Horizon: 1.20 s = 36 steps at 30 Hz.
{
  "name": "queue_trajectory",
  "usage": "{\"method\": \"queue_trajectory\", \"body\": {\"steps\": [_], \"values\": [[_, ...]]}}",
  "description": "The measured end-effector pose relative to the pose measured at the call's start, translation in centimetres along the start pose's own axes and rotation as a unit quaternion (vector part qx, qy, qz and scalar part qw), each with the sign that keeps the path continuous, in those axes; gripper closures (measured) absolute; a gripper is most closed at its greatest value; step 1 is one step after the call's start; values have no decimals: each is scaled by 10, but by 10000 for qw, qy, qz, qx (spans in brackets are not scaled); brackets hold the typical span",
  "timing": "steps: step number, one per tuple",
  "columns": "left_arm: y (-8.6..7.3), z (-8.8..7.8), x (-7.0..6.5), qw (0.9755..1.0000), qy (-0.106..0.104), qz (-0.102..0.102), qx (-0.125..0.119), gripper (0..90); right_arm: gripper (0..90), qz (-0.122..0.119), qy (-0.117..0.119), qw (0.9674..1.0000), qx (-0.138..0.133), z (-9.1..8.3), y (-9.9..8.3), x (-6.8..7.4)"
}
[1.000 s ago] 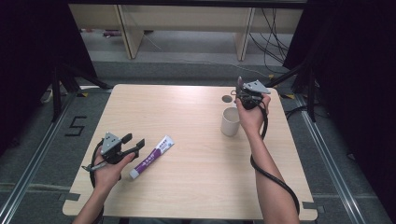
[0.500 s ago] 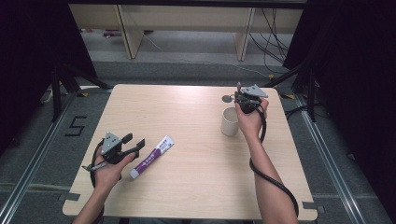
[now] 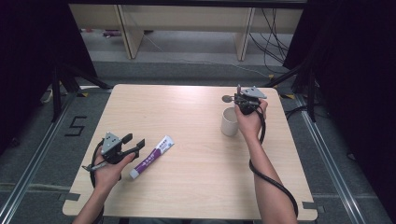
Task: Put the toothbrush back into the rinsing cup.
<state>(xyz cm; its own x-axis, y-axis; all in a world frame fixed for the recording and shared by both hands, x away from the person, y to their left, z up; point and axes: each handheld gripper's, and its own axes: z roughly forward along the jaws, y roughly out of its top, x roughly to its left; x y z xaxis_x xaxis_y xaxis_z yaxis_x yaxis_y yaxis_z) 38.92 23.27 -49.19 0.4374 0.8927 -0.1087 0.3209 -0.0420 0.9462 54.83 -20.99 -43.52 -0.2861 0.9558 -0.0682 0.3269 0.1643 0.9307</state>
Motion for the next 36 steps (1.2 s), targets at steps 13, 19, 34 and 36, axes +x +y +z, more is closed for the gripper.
{"method": "queue_trajectory", "body": {"steps": [13, 19, 34, 36], "values": [[-1, 1, 0, 10000, -49, -16, 14, 381, 597, 211, 62, 9997, 103, -4, -2, -3], [0, 2, -1, 9999, -77, -47, 67, 379, 469, 268, 116, 9994, 182, -11, -3, -2], [7, 7, -4, 9993, -205, -4, 299, 371, 412, 488, 254, 9982, 245, -37, -19, -3], [9, 9, -5, 9990, -251, 0, 373, 371, 411, 444, 225, 9984, 277, -42, -23, -4]]}}
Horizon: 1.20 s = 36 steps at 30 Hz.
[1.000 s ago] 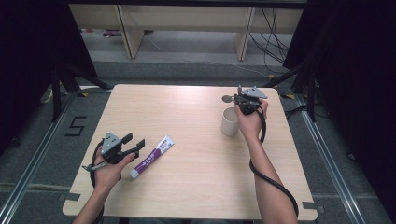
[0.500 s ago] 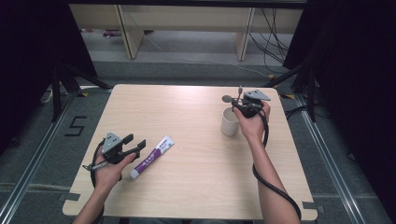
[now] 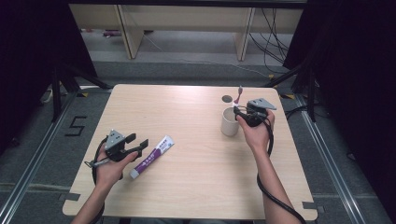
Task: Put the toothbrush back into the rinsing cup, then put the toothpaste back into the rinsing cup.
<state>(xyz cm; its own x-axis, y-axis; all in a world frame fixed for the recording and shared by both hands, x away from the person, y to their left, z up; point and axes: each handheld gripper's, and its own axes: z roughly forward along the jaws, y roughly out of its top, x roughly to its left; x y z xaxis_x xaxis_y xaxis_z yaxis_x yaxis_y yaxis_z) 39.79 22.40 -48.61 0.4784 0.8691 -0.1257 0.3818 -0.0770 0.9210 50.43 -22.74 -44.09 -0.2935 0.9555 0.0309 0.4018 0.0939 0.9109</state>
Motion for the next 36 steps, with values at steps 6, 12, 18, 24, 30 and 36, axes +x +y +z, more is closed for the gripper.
{"method": "queue_trajectory", "body": {"steps": [6, 12, 18, 24, 30, 36], "values": [[6, 8, -4, 9997, -140, 94, 195, 378, 410, 99, -122, 9999, -5, -17, -12, -4], [10, 14, -8, 9988, -202, 211, 383, 377, 410, 176, -35, 9997, -160, -30, -19, -9], [13, 16, -10, 9978, -294, 315, 495, 378, 409, 212, -137, 9996, -145, -41, -27, -16], [17, 20, -11, 9962, -298, 330, 747, 398, 409, 224, -138, 9995, -185, -50, -32, -16], [25, 23, -12, 9918, -363, 402, 1158, 401, 413, 262, -102, 9996, -28, -58, -42, -13], [33, 23, -15, 9885, -447, 555, 1337, 408, 427, 190, 39, 9996, -202, -64, -58, -5]]}}
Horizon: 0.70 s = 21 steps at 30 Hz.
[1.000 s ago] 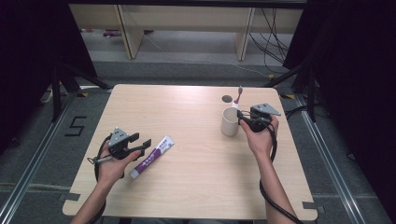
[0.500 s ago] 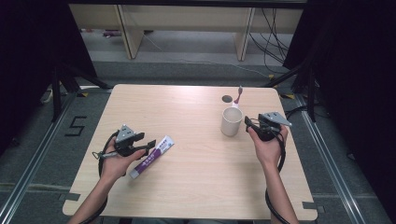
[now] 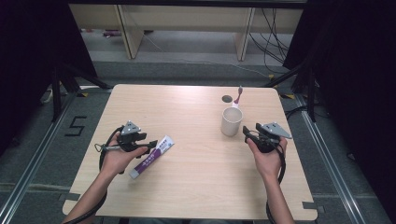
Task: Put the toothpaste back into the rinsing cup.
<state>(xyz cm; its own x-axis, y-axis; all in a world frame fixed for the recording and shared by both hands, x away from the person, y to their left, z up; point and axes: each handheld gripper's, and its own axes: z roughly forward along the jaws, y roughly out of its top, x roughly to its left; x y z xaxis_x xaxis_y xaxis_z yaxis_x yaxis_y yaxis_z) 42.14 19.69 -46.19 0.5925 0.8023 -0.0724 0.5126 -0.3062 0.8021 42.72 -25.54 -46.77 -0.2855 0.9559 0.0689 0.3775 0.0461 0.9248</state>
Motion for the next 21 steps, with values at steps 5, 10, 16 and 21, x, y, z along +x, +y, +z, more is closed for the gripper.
{"method": "queue_trajectory", "body": {"steps": [5, 10, 16, 21], "values": [[4, 4, -3, 9993, -70, 197, 297, 417, 428, 54, 147, 9999, 7, -5, -11, 6], [12, 11, -7, 9943, -267, 427, 939, 444, 428, -23, 148, 9999, -4, -8, -12, 2], [24, 24, -12, 9800, -288, 722, 1830, 498, 428, -54, 124, 9999, 3, -9, -11, 2], [31, 36, -11, 9597, -434, 713, 2682, 524, 427, -90, 174, 9998, -4, -9, -10, 4]]}}
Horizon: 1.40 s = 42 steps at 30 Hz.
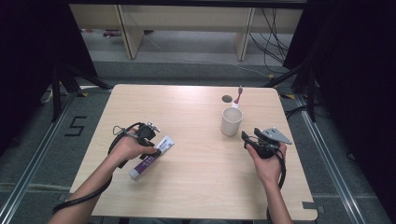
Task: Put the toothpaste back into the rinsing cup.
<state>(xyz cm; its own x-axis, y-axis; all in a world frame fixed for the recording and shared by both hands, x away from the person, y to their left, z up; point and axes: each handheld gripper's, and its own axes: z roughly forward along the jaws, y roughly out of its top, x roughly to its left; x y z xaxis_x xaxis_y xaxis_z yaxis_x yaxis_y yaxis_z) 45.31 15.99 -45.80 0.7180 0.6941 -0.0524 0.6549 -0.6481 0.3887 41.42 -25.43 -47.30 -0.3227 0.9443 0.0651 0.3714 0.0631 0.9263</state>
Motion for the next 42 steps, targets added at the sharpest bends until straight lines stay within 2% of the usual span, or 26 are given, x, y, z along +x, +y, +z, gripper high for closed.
{"method": "queue_trajectory", "body": {"steps": [1, 3, 4, 6, 7, 8, 9, 10, 11, 12, 13, 14, 15, 16, 17, 20, 24, 26, 27, 29, 31, 32, 34, 39, 40, 42], "values": [[3, 1, 1, 9996, -32, -30, 288, 524, 427, 54, 7, 10000, 20, 0, 0, 1], [7, 3, 2, 9983, -80, -93, 570, 538, 428, 7, 15, 10000, 30, 1, 0, 1], [8, 4, 1, 9975, -88, -246, 657, 541, 427, 118, 46, 9999, 65, 1, 0, 3], [11, 5, 2, 9959, -86, -315, 846, 548, 428, 94, 27, 9999, 64, 1, 0, 3], [13, 7, 2, 9955, -63, -386, 859, 550, 427, 119, 54, 9999, 76, 1, 0, 3], [14, 7, 3, 9946, -38, -361, 968, 556, 428, 22, 15, 10000, 63, 1, 1, 2], [15, 9, 3, 9945, -7, -419, 962, 561, 427, 28, 5, 10000, 46, 1, 1, 2], [17, 9, 1, 9925, -53, -587, 1071, 566, 427, -65, 11, 10000, 24, 1, 0, 2], [18, 11, 2, 9927, -61, -542, 1077, 575, 427, 76, 69, 9999, 67, 1, 1, 4], [20, 11, 2, 9911, -57, -546, 1211, 579, 427, 85, 62, 9999, 72, 1, 1, 4], [21, 11, 3, 9910, 12, -431, 1268, 585, 427, 78, 81, 9999, 89, 1, 1, 4], [22, 13, 3, 9904, 13, -437, 1312, 591, 427, 93, 106, 9999, 81, 1, 1, 4], [22, 15, 3, 9897, -22, -446, 1360, 585, 427, -15, 86, 9999, 50, 1, 1, 3], [23, 15, 3, 9895, -21, -468, 1365, 583, 427, -38, 86, 9999, 37, 2, 1, 2], [24, 16, 4, 9889, -29, -401, 1431, 582, 427, 120, 77, 9998, 105, 1, 0, 5], [25, 18, 4, 9879, -63, -456, 1480, 578, 427, 55, 167, 9998, 87, 3, 0, 4], [25, 22, 6, 9865, -69, -419, 1579, 567, 427, 112, 138, 9998, 86, 3, 0, 5], [25, 24, 6, 9867, -87, -437, 1563, 563, 427, 10, 109, 9999, 72, 3, 1, 4], [25, 25, 6, 9865, -91, -409, 1582, 562, 427, 134, 121, 9998, 97, 2, 0, 6], [25, 26, 6, 9862, -70, -422, 1599, 561, 427, 190, 95, 9996, 183, 1, 0, 7], [25, 28, 6, 9861, -90, -424, 1604, 562, 428, 23, 140, 9999, 84, 4, -1, 4], [26, 28, 6, 9861, -87, -431, 1602, 563, 427, 147, 102, 9998, 131, 3, -1, 6], [26, 29, 7, 9856, -108, -398, 1643, 568, 427, 149, 109, 9997, 135, 3, -1, 6], [26, 32, 6, 9850, -106, -401, 1673, 579, 427, 34, 114, 9999, 101, 4, 0, 5], [26, 32, 6, 9852, -107, -402, 1664, 580, 427, 115, 132, 9998, 88, 4, -1, 6], [26, 32, 6, 9852, -105, -411, 1662, 582, 428, 11, 115, 9999, 109, 4, 0, 5]]}}
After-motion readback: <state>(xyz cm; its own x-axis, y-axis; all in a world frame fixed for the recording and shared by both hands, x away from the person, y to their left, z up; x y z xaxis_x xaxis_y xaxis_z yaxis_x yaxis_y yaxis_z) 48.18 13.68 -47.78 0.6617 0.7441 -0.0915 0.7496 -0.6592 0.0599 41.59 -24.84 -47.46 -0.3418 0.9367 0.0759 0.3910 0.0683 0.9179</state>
